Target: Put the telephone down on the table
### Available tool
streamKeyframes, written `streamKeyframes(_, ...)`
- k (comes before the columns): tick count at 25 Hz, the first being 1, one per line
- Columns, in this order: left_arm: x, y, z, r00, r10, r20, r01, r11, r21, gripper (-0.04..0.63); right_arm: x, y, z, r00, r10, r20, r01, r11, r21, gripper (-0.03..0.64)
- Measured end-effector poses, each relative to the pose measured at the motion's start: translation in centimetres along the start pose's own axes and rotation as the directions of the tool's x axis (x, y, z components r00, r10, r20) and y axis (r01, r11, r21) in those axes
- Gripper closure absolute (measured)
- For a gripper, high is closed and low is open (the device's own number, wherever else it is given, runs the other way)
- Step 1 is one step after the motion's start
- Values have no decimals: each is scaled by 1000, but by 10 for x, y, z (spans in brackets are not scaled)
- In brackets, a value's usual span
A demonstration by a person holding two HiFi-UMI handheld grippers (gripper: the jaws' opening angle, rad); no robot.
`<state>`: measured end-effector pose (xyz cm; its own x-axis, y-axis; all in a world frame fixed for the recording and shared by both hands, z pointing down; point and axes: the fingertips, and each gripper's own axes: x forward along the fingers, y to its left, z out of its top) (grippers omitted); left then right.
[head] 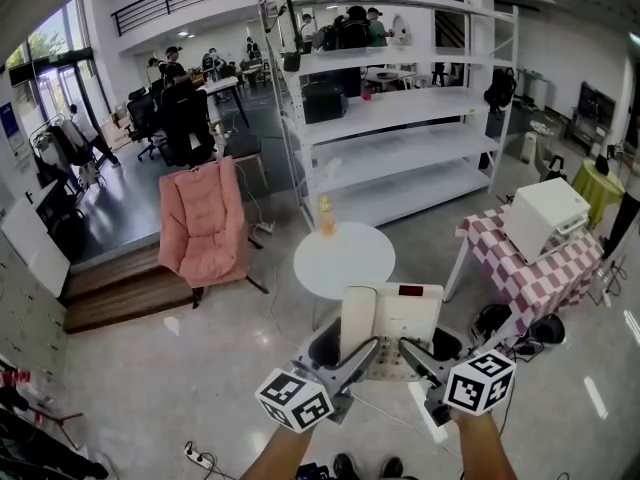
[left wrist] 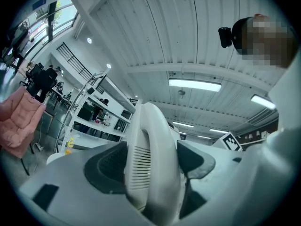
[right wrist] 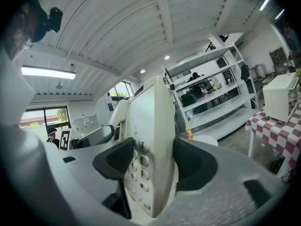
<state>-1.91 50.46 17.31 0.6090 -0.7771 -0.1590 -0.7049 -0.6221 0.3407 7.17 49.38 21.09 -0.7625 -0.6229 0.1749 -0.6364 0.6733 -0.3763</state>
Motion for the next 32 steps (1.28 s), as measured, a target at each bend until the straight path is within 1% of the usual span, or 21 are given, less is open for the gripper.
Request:
streamKeyframes(16,-7,45,10,999,-45,-26,45,999,-15,268,42,8,-5,999,-48,6,48,998,28,373)
streamKeyframes(20,-9,57,10,998,-61,-15,61,998,-26,268,53,11,-5,998,-60,3,60,998,26,373)
streamKeyframes(25,-7,71,9,998,-53,-19,52,998,-39,268,66,7,-7,998,-59,-11,59,998,30,373)
streamKeyframes(28,-2,79,11,999,-33,-31,32,999,-34,268,75,1,-5,999,-45,-15,46,998,35,373)
streamKeyframes(32,4,93,8,1000,-13,-25,12,999,-31,268,90,-6,-4,1000,-18,-24,19,999,45,373)
